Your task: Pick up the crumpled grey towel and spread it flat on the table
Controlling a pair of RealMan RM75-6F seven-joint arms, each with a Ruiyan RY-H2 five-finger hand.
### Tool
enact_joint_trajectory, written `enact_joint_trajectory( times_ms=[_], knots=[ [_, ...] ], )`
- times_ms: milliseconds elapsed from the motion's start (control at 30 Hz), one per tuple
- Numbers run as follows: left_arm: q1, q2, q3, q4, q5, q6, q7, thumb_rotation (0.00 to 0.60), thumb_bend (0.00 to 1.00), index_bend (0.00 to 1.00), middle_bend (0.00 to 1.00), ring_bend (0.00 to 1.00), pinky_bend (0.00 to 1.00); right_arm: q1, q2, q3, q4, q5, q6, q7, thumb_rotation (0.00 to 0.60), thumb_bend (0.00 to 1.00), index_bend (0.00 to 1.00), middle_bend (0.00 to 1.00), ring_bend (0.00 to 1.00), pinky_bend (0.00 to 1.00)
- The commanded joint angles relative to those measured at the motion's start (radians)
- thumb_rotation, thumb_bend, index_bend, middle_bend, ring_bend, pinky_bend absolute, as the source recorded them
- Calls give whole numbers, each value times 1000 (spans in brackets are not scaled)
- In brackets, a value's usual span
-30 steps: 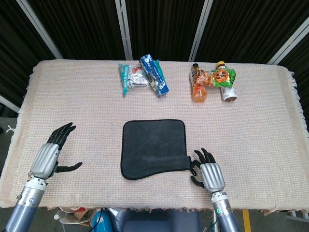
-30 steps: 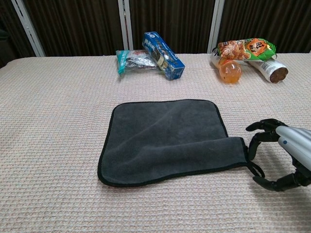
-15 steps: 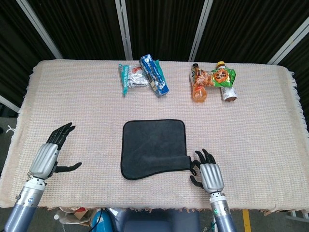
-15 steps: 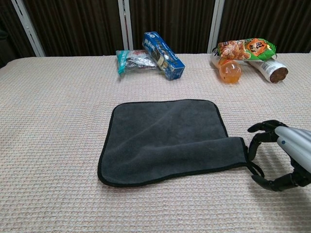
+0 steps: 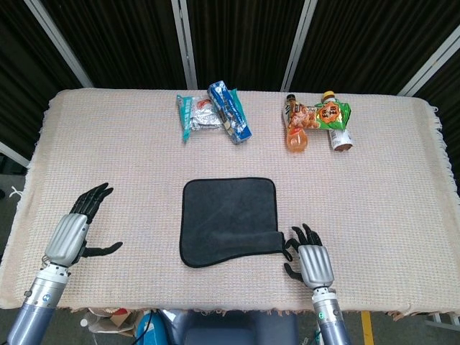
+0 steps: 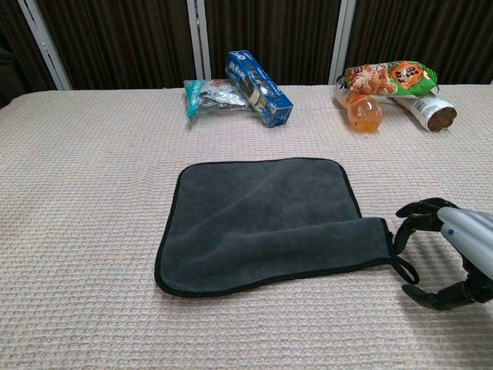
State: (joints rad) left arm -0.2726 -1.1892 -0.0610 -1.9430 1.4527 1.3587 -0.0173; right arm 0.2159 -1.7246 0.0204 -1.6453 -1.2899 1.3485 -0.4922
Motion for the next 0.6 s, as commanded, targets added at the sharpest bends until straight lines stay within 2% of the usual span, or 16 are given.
enact_joint_trajectory(
  times_ms=[33,233,600],
  knots=[
    [1,0,-1,0,-1,0,-1,600,38,69,1,0,0,-1,-5,0,-2,7,-5,-7,600,290,420,174,10,137],
    [1,2,-4,2,-5,-2,-8,600,39,70,1,0,0,0,-22,3,8,14,-10,-14,600,301,420,175,10,137],
    [3,3,-7,5,-5,-5,-14,600,40,72,0,0,0,1,-40,23,41,16,-7,5,600,430,494,175,10,137]
  ],
)
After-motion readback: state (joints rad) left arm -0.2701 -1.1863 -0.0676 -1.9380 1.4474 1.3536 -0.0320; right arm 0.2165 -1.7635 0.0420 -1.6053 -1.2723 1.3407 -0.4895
